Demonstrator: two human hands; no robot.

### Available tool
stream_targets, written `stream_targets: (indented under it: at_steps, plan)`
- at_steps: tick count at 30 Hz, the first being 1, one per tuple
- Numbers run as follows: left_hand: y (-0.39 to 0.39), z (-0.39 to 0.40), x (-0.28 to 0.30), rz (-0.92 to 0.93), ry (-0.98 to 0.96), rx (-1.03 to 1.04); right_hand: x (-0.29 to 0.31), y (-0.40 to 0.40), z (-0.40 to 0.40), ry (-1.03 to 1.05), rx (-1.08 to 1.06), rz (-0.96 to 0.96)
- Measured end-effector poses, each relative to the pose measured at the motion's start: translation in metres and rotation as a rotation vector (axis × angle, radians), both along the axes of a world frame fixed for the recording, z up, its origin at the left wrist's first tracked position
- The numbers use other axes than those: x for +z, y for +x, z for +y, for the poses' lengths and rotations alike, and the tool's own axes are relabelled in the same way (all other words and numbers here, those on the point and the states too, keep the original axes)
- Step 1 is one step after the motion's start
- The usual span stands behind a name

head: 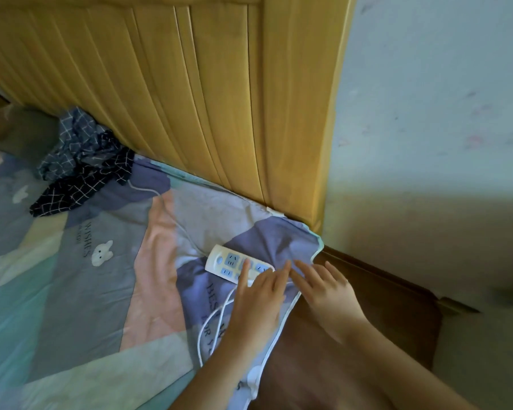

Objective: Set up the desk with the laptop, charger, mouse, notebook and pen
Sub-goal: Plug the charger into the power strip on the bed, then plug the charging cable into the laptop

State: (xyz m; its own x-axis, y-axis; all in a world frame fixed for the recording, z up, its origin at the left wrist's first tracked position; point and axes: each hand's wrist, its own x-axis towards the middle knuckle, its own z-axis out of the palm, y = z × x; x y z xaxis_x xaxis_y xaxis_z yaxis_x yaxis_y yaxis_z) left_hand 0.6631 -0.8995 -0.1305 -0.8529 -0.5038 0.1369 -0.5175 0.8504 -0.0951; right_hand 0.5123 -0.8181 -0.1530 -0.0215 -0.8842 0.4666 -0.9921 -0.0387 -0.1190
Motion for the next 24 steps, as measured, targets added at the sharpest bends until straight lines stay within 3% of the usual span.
stream_targets:
  at_steps: [5,11,24]
  plan:
    - [-0.004,0.019,0.044,0.149,-0.011,-0.078,0.042,0.005,0.036,-0.020,-0.077,0.022]
    - [-0.022,0.051,0.086,0.390,0.107,-0.253,0.094,-0.005,0.101,-0.012,-0.216,0.044]
    - [-0.155,0.233,0.131,0.604,0.137,-0.831,0.168,-0.078,0.350,-0.044,-0.712,0.287]
